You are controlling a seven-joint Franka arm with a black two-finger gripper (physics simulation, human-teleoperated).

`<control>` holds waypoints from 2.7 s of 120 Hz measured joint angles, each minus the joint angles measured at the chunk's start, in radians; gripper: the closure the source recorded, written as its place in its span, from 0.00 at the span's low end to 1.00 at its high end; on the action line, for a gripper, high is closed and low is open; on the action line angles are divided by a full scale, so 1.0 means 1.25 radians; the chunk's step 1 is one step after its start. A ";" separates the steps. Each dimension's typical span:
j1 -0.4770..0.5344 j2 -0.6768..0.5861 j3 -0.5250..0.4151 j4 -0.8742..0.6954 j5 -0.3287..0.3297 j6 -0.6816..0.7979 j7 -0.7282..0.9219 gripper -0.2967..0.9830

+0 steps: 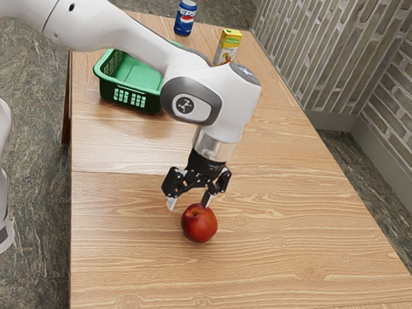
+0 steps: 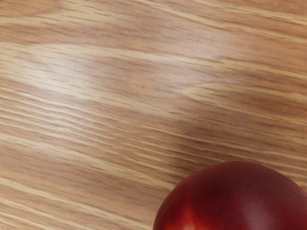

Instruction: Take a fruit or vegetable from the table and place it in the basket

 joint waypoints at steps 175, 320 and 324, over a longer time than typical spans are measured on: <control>0.022 0.067 -0.006 0.011 0.010 0.119 0.070 0.23; 0.327 -0.034 0.078 0.072 0.046 0.118 0.158 0.58; 0.365 -0.051 0.082 0.078 0.049 0.104 0.173 0.58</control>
